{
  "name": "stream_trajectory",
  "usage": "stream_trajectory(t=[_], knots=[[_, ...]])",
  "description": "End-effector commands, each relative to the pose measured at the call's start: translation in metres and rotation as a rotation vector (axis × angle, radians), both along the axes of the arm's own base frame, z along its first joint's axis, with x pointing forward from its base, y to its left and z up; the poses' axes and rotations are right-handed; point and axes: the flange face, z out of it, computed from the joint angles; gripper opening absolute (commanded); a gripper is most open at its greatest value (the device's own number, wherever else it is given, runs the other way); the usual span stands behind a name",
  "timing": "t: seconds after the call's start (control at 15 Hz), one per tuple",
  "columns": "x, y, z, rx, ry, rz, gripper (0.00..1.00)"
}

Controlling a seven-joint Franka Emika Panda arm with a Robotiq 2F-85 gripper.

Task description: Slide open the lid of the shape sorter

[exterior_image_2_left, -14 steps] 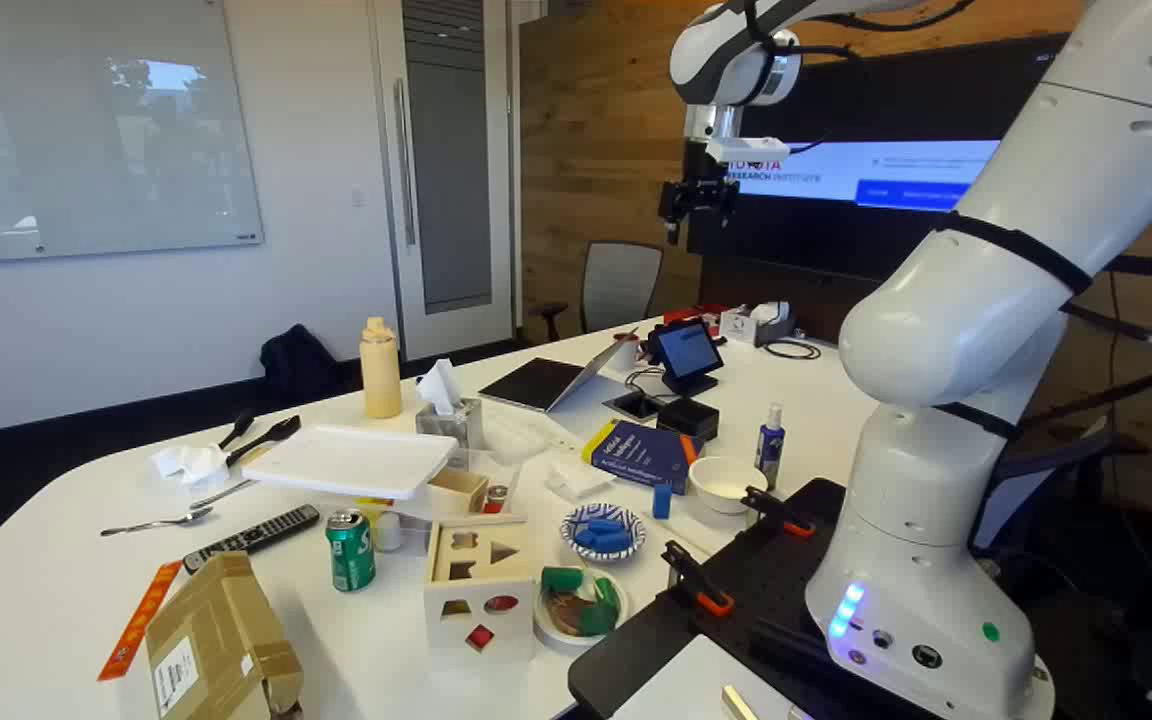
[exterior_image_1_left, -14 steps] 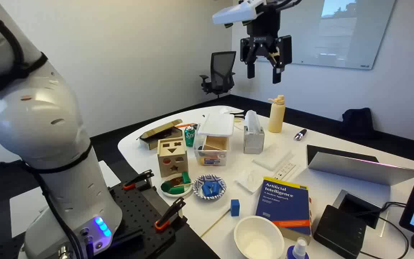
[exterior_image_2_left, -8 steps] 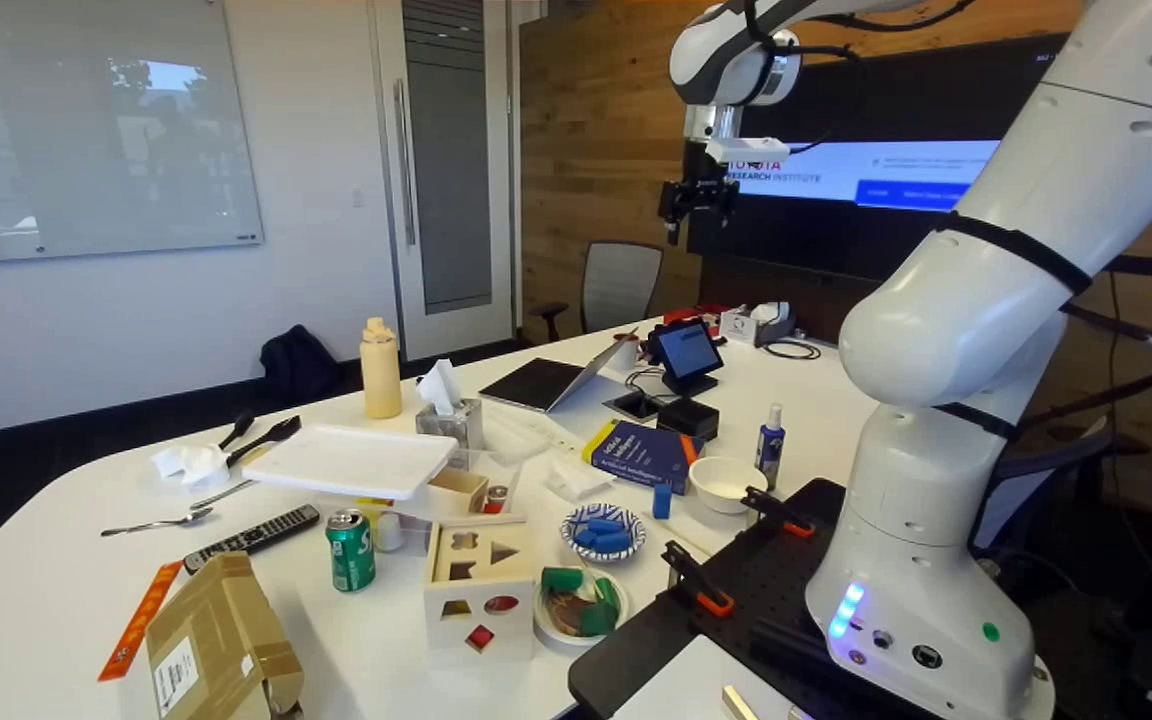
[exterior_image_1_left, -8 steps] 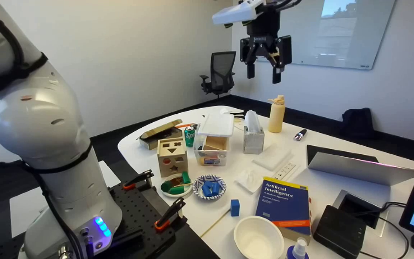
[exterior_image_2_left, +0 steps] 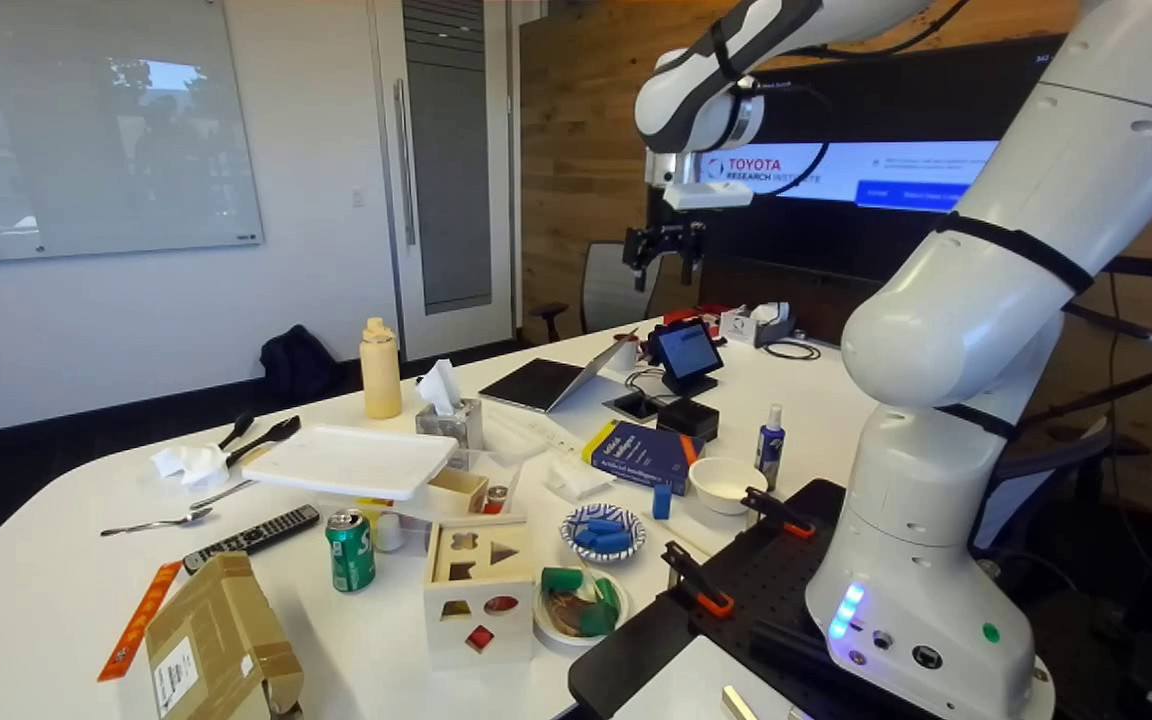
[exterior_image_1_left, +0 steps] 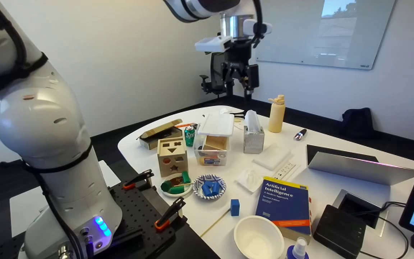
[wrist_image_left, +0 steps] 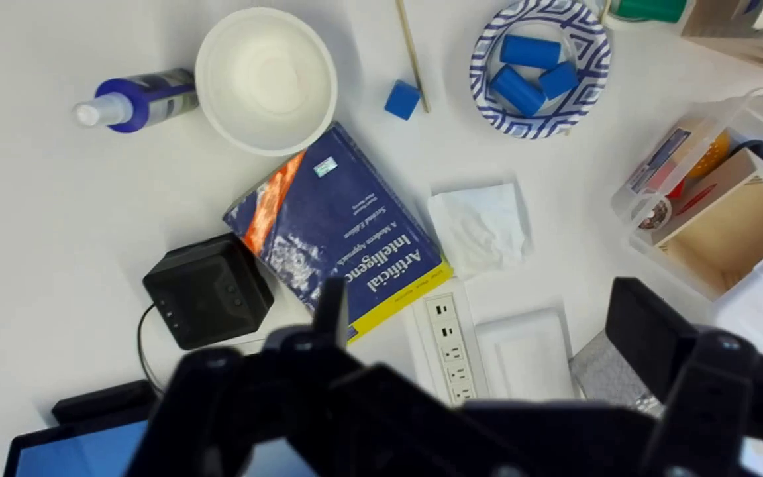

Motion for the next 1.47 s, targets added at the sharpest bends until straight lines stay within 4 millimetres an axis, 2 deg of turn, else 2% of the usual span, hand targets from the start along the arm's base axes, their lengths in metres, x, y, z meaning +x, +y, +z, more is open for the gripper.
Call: stream_trajectory(t=[0.0,0.2,0.4,0.6,0.87,1.07,1.2,1.4], knots=[[0.003,0.078,-0.052,0.000,-0.013,-0.024,1.00],[0.007,0.144,-0.099,0.012,-0.005,-0.011,1.00],[-0.002,0.205,-0.144,0.006,0.033,0.028,1.00],[-0.019,0.248,-0.176,0.032,0.074,0.043,1.00],[-0.042,0.285,-0.223,0.063,0.153,0.051,1.00],[-0.055,0.303,-0.258,0.059,0.153,0.053,1.00],[-0.056,0.314,-0.277,0.048,0.129,0.058,1.00],[-0.045,0.326,-0.300,0.015,0.079,0.065,1.00]])
